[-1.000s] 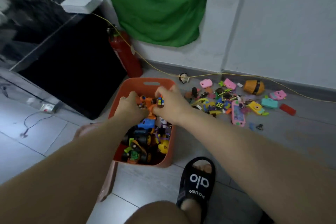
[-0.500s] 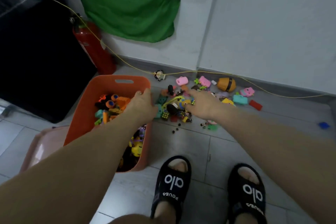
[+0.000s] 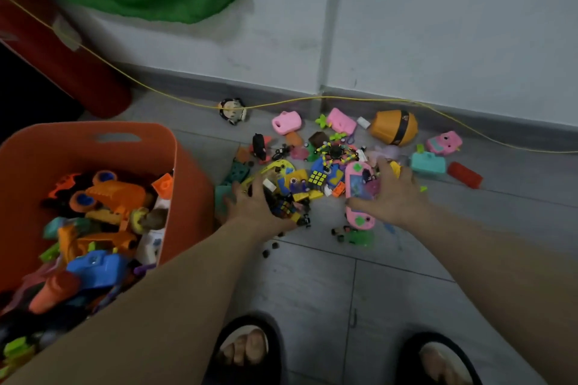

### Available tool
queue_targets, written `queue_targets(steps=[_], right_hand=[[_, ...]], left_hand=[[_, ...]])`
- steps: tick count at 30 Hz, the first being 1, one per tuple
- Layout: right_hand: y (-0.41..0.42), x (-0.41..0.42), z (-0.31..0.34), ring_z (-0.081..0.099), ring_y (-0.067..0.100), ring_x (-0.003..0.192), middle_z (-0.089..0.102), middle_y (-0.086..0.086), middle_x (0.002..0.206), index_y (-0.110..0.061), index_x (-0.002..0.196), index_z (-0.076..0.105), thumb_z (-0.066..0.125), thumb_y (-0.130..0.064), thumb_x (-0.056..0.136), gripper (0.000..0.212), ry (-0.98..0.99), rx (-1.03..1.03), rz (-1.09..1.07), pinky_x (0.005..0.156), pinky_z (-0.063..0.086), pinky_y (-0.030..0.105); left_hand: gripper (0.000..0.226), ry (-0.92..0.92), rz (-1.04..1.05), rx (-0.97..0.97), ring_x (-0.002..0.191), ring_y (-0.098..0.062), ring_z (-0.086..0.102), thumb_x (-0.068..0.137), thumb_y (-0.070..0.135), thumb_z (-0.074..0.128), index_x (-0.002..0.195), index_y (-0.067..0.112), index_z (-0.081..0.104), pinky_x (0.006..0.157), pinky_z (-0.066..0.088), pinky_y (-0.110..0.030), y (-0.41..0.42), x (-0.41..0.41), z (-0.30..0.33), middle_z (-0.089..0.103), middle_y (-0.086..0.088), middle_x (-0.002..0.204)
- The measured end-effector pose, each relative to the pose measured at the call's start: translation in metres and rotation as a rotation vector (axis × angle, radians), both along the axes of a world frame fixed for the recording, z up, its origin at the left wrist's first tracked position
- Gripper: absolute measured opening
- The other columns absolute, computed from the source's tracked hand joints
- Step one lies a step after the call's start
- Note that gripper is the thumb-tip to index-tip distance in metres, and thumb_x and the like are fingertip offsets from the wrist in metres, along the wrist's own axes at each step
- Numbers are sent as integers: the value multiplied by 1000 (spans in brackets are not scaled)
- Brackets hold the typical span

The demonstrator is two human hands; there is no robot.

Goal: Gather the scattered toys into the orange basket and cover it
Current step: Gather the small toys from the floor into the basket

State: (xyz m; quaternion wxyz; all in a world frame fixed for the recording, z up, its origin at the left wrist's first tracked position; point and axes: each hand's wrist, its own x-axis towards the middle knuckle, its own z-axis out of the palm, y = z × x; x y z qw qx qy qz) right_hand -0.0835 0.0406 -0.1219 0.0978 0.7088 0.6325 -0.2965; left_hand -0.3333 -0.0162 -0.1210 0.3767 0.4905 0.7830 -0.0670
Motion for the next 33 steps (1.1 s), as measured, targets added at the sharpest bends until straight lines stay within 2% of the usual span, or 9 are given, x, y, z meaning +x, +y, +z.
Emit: queue_targets(steps=[4, 8, 12, 15, 19, 23, 27, 30, 33], right_hand=[[15, 3, -40, 5, 46, 146, 1, 24, 158, -35, 153, -4, 59, -85, 63, 120, -53, 43, -65, 113, 21, 64], [-5, -11, -54, 8, 44, 143, 6, 22, 155, -33, 153, -3, 58, -83, 66, 118, -109, 121, -26, 110, 27, 60], [-27, -32, -56, 22, 42, 132, 21, 20, 143, -35, 152, 8, 73, -66, 66, 112, -75, 243, 48, 95, 41, 52], [-35, -40, -55, 29, 39, 123, 28, 19, 134, -28, 150, 16, 69, -70, 66, 108, -134, 265, 102, 91, 43, 46], [-32, -37, -55, 29, 40, 126, 26, 23, 139, -29, 154, 0, 61, -79, 65, 119, -211, 263, 188, 98, 37, 46], [-34, -41, -58, 8, 44, 142, 2, 23, 154, -34, 151, -17, 63, -77, 67, 123, -182, 147, 130, 103, 35, 56], [-43, -45, -58, 28, 39, 126, 23, 21, 139, -25, 151, 11, 65, -67, 72, 105, -162, 234, 138, 91, 42, 44], [-49, -42, -58, 28, 38, 122, 28, 21, 133, -23, 146, 22, 66, -62, 71, 95, -127, 272, 159, 91, 40, 43], [-52, -43, -57, 27, 40, 124, 28, 23, 135, -21, 145, 22, 63, -60, 75, 91, -103, 295, 154, 95, 38, 44]], left_hand=[[116, -26, 100, 72, 143, -46, -19, 65, 65, 76, 150, 47, 1, 115, 13, -63, 7, 6, -39, -13, -7, 161], [105, 110, -4, 164, 142, -51, -9, 68, 65, 73, 149, 38, 11, 115, 13, -59, 0, 19, -51, 1, -17, 159], [96, 126, -39, 235, 142, -46, 3, 68, 61, 76, 141, 29, 21, 105, 36, -53, -3, 30, -51, 17, -11, 150], [92, 176, -90, 308, 137, -41, 14, 68, 61, 76, 137, 29, 25, 91, 47, -48, -6, 28, -51, 27, -6, 141], [101, 199, -181, 402, 129, -37, 24, 66, 55, 78, 145, 34, 18, 77, 51, -43, -10, 18, -52, 28, -1, 137], [122, 202, -175, 326, 129, -36, 24, 57, 67, 77, 150, 36, 4, 96, 45, -45, -8, 12, -53, 16, -9, 145], [118, 267, -203, 243, 135, -40, 19, 55, 83, 65, 148, 42, 5, 106, 30, -51, -5, 13, -51, 8, -19, 155], [116, 307, -211, 171, 144, -44, 2, 54, 89, 58, 147, 44, 4, 110, 10, -65, -1, 18, -51, 0, -16, 159], [111, 181, -138, 139, 144, -47, -7, 56, 80, 67, 143, 47, 8, 109, 19, -68, 1, 19, -52, -3, -11, 158]])
